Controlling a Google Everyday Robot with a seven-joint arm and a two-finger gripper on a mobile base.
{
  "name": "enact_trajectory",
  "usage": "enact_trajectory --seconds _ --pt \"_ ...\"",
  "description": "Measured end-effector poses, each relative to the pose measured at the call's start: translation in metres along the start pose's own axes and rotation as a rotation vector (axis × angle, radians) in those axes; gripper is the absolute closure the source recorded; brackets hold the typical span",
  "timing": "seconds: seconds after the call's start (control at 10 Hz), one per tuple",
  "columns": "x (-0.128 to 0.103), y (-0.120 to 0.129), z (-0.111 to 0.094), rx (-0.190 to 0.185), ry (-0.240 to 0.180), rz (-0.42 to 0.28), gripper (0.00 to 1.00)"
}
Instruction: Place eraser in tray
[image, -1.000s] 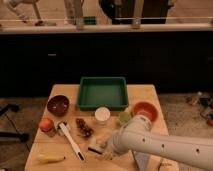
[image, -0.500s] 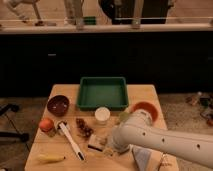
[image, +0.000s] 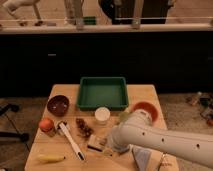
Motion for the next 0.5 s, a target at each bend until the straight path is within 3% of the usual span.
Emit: enact_trajectory --seconds 0.3,0.5 --pt "-0.001 -0.004 -0.003 0.014 0.005 -0.015 0.83" --pt "-0.008 -0.021 -0.02 0.042 0.009 -0.067 0.83"
